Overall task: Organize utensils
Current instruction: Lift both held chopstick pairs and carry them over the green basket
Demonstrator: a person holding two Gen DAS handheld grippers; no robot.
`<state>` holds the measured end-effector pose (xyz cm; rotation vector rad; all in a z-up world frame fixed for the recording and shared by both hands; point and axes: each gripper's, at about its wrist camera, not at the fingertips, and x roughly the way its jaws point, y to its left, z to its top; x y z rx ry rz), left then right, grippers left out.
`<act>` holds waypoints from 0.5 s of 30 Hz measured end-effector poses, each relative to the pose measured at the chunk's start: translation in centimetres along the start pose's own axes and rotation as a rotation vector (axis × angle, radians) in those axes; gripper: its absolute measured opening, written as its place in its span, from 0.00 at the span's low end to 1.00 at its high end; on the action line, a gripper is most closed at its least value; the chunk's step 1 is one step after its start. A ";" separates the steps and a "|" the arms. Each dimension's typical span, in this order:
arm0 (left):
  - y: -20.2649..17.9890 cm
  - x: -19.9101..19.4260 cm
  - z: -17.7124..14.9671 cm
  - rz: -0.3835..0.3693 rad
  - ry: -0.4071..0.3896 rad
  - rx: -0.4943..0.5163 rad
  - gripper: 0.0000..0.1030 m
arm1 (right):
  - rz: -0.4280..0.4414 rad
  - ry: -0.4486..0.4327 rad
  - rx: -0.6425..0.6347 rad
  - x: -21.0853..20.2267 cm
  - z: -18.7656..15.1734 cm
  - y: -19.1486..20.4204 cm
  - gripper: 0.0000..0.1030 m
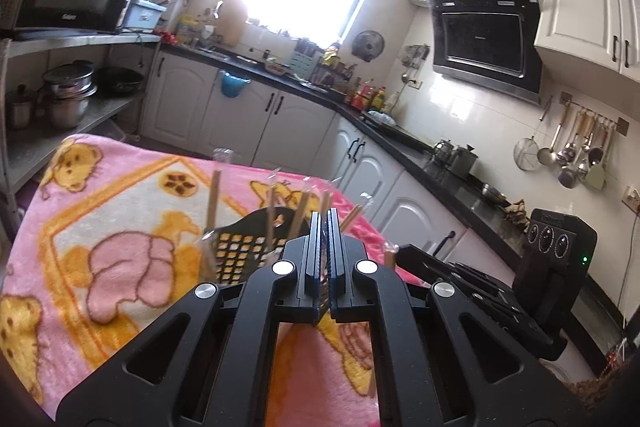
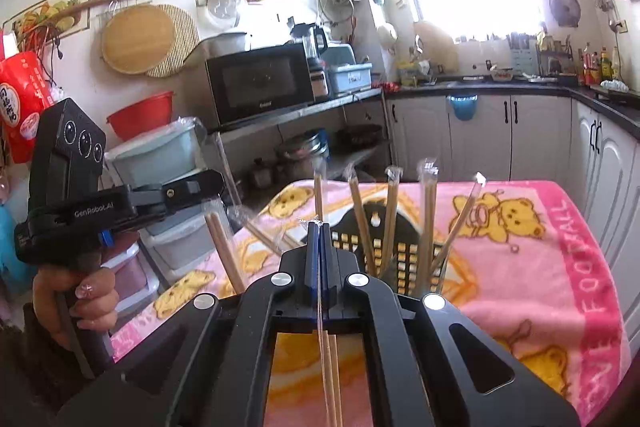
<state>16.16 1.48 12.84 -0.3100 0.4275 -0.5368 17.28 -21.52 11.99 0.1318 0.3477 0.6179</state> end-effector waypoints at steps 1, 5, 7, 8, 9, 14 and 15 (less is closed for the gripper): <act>-0.3 0.1 0.3 -0.008 -0.003 0.008 0.01 | -0.002 -0.006 -0.001 -0.1 0.2 -0.1 0.01; -1.6 0.5 1.2 -0.027 -0.013 0.039 0.01 | -0.014 -0.037 -0.002 -0.5 1.2 -0.5 0.01; -2.2 0.9 1.5 -0.036 -0.013 0.052 0.01 | -0.022 -0.052 -0.007 -0.7 1.7 -0.8 0.01; -2.3 1.1 1.6 -0.039 -0.012 0.055 0.01 | -0.025 -0.059 -0.009 -0.8 2.0 -0.8 0.01; -2.6 1.3 1.8 -0.045 -0.013 0.059 0.01 | -0.025 -0.067 -0.011 -0.9 2.3 -0.9 0.01; -3.2 2.1 2.6 -0.067 -0.015 0.068 0.01 | -0.036 -0.099 -0.016 -1.1 3.4 -1.4 0.01; -3.3 2.3 2.7 -0.073 -0.015 0.068 0.01 | -0.038 -0.106 -0.014 -1.2 3.7 -1.6 0.01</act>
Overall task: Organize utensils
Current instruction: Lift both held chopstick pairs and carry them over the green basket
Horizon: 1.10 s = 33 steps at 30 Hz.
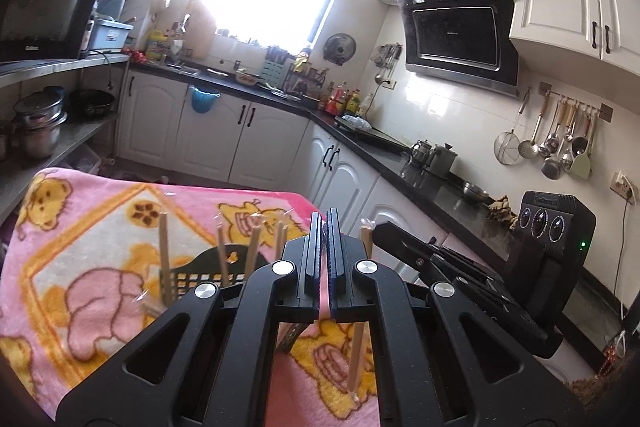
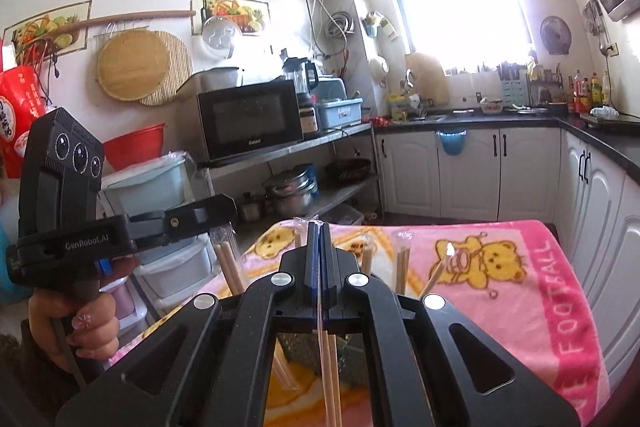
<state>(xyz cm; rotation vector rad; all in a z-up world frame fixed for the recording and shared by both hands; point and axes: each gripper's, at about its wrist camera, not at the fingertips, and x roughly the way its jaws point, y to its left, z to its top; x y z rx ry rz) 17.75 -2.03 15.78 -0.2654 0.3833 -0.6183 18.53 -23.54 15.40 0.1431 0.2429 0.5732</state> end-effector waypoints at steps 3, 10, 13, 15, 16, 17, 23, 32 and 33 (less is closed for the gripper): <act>-0.2 0.5 0.5 -0.008 -0.005 -0.002 0.01 | -0.004 -0.012 0.001 0.0 0.5 -0.4 0.01; -0.2 1.5 2.3 -0.029 -0.027 -0.022 0.01 | -0.016 -0.040 -0.001 0.2 1.6 -0.9 0.01; -0.3 2.0 3.4 -0.032 -0.035 -0.019 0.01 | -0.021 -0.055 0.001 0.2 2.2 -1.2 0.01; -0.3 2.2 3.9 -0.033 -0.040 -0.019 0.01 | -0.020 -0.065 0.003 0.3 2.6 -1.3 0.01; -0.2 2.3 4.3 -0.034 -0.045 -0.022 0.01 | -0.019 -0.070 0.003 0.3 2.8 -1.3 0.01; -0.2 2.4 4.6 -0.034 -0.048 -0.023 0.01 | -0.018 -0.075 0.003 0.4 2.9 -1.3 0.01; 0.2 2.6 6.1 -0.011 -0.079 -0.025 0.01 | -0.015 -0.100 -0.006 0.6 3.8 -1.3 0.01; 1.0 2.8 8.1 0.053 -0.121 -0.011 0.01 | -0.009 -0.136 -0.023 1.4 5.6 -1.0 0.01; 1.2 2.7 8.2 0.059 -0.124 -0.011 0.01 | -0.008 -0.140 -0.024 1.6 5.8 -1.1 0.01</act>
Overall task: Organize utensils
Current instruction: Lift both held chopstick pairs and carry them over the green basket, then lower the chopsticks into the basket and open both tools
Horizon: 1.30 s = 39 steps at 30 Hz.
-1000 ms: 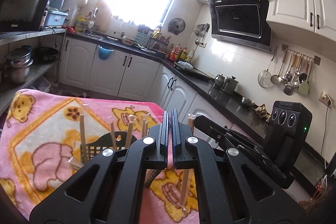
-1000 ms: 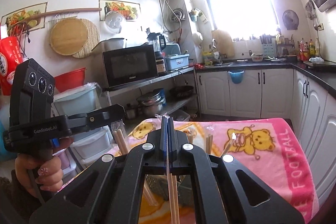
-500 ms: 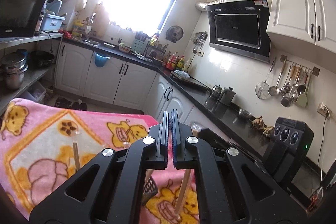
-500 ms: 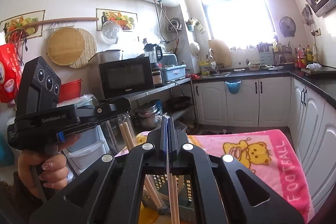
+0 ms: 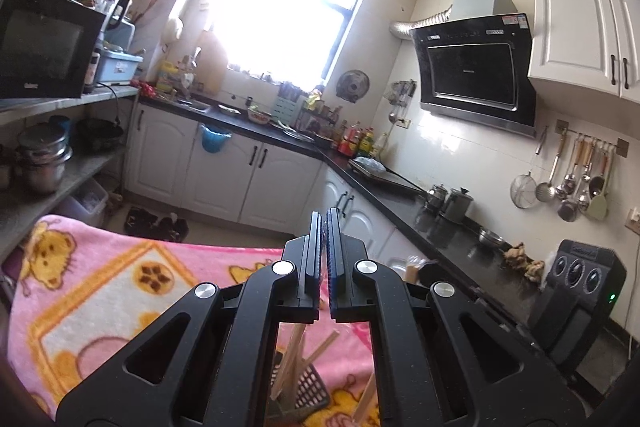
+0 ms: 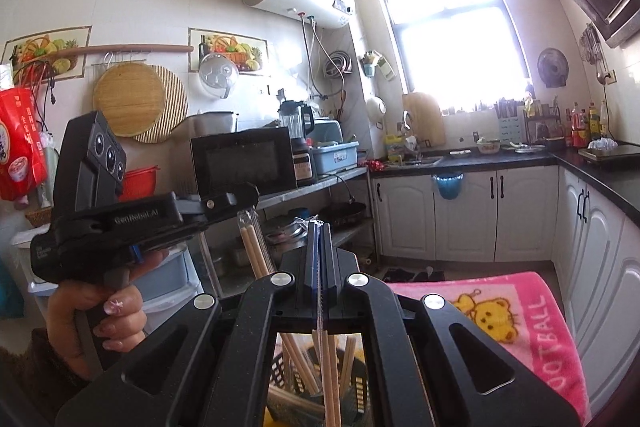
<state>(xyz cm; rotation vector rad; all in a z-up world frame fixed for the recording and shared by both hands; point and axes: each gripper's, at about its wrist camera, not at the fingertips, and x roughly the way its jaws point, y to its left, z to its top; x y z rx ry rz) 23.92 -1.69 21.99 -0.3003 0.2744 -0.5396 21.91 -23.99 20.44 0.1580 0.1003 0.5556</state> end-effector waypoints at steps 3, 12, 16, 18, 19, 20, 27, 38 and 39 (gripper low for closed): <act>0.6 0.0 0.2 0.031 -0.012 0.011 0.01 | 0.006 -0.019 -0.005 0.7 0.5 -0.1 0.01; 2.7 -0.3 -0.2 0.101 -0.031 0.005 0.01 | 0.020 -0.064 -0.010 3.4 0.2 -0.7 0.01; 3.4 -0.2 -0.7 0.129 -0.023 0.018 0.01 | 0.022 -0.072 -0.023 4.7 -0.7 -0.9 0.01; 3.5 0.0 -1.0 0.140 -0.018 0.032 0.01 | 0.018 -0.070 -0.028 5.3 -1.4 -1.0 0.01; 3.6 0.1 -1.3 0.144 -0.013 0.035 0.01 | 0.018 -0.067 -0.029 5.6 -1.7 -1.0 0.01; 3.7 0.2 -1.5 0.147 -0.008 0.036 0.01 | 0.014 -0.066 -0.030 5.8 -2.2 -1.1 0.01; 4.7 1.3 -3.7 0.151 0.043 0.020 0.01 | -0.003 -0.064 -0.043 6.5 -4.8 -1.3 0.01; 5.3 3.0 -7.5 0.152 0.140 0.008 0.01 | -0.005 -0.051 -0.002 7.0 -8.2 -1.6 0.01; 5.3 3.1 -7.8 0.153 0.145 0.009 0.01 | -0.008 -0.048 0.001 7.0 -8.5 -1.6 0.01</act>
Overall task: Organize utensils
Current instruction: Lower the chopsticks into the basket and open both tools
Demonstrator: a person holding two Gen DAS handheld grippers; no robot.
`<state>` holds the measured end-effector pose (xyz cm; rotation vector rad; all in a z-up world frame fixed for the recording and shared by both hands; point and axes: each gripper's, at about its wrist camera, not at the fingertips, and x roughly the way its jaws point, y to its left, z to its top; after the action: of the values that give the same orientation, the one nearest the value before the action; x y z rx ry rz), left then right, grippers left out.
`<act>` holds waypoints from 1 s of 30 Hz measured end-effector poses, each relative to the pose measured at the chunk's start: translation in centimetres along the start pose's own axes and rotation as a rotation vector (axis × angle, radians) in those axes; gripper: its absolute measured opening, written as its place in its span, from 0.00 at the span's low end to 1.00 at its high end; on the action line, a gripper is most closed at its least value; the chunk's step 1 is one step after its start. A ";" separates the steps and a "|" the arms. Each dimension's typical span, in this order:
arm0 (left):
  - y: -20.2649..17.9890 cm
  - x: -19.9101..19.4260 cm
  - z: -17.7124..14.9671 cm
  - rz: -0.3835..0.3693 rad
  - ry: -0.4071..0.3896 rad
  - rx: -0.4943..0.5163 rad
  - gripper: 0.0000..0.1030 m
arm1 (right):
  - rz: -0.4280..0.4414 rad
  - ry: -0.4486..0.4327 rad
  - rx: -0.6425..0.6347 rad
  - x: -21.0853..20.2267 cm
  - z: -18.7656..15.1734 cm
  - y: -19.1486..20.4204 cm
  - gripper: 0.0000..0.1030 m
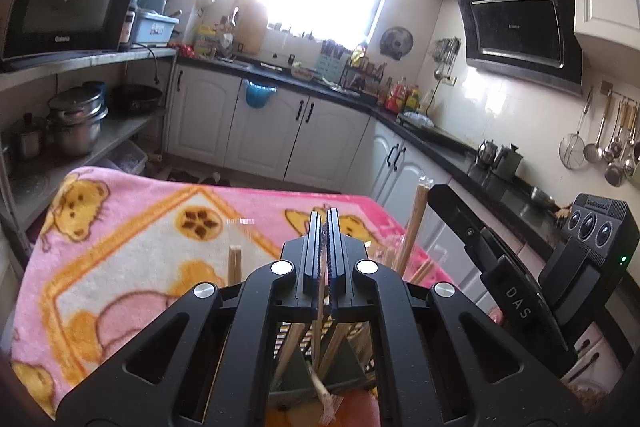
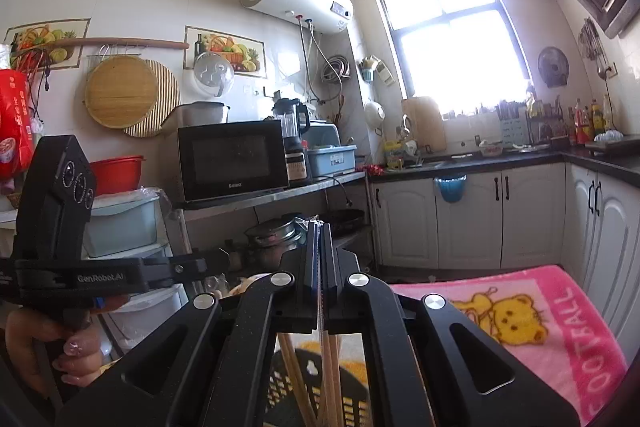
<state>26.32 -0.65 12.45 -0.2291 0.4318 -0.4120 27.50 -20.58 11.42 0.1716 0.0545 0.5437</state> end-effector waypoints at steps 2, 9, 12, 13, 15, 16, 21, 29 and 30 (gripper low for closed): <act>0.1 0.3 -0.5 0.000 0.012 0.002 0.01 | -0.004 0.006 0.006 -0.2 -0.4 -0.1 0.02; 0.2 0.4 -1.7 0.001 0.038 -0.005 0.01 | -0.016 0.039 0.016 -0.8 -1.5 0.4 0.02; 0.2 0.1 -2.0 0.006 0.040 0.004 0.01 | -0.020 0.045 0.017 -1.2 -1.9 0.4 0.02; 0.2 0.0 -2.1 0.008 0.041 0.006 0.01 | -0.024 0.051 0.017 -1.2 -1.9 0.4 0.02; 0.2 -0.2 -2.2 0.011 0.044 0.003 0.01 | -0.029 0.069 0.030 -1.3 -2.1 0.5 0.02; 0.2 -0.3 -2.2 0.011 0.044 0.002 0.01 | -0.031 0.073 0.034 -1.4 -2.1 0.5 0.02; 0.4 -0.9 -2.3 0.020 0.051 0.006 0.09 | -0.044 0.097 0.042 -2.1 -2.2 0.6 0.02; 0.8 -2.3 -2.6 0.038 0.055 0.006 0.36 | -0.058 0.148 0.061 -3.2 -2.1 0.8 0.02; 0.8 -2.4 -2.7 0.039 0.055 0.006 0.39 | -0.057 0.159 0.061 -3.3 -2.1 0.8 0.02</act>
<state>23.36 0.79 10.66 -0.2033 0.4877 -0.3820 24.10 -21.27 9.52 0.1852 0.2298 0.4979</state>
